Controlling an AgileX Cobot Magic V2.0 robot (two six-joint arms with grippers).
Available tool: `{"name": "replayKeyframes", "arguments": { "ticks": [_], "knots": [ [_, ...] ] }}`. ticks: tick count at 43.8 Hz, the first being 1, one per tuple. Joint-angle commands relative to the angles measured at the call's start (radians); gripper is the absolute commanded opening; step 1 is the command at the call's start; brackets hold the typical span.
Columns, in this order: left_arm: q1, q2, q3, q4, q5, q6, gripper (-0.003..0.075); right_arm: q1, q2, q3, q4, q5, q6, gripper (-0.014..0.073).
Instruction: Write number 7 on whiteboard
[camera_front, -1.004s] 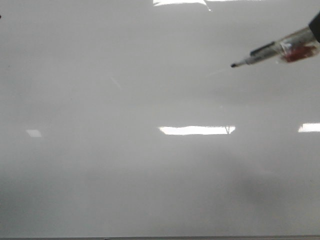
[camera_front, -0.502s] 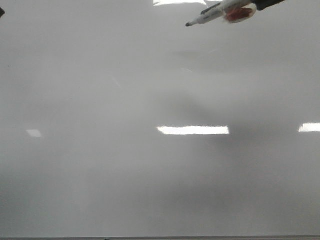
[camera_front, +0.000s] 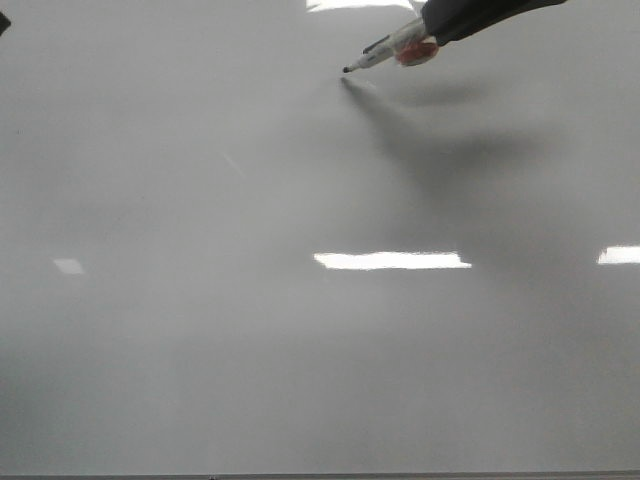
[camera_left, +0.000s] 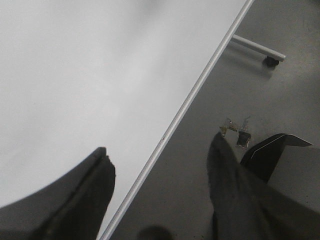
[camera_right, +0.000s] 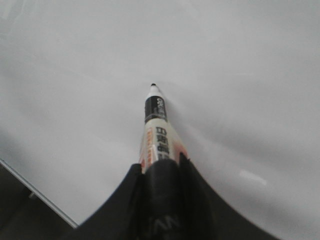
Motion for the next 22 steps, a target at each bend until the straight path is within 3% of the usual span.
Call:
{"name": "replayKeyframes", "arguments": {
  "ticks": [1,13,22],
  "knots": [
    [0.002,-0.012,-0.027,-0.025,-0.051,-0.010,0.0407,-0.014,-0.018,-0.039,-0.005,-0.056,-0.015,-0.0068],
    [0.002,-0.012,-0.027,-0.025,-0.051,-0.010,0.0407,-0.147,-0.059,-0.039,-0.058,0.008,-0.010,-0.0068],
    [0.002,-0.012,-0.027,-0.025,-0.051,-0.010,0.0407,-0.156,-0.054,-0.039,-0.065,0.056,-0.010,-0.0068]
  ]
}}
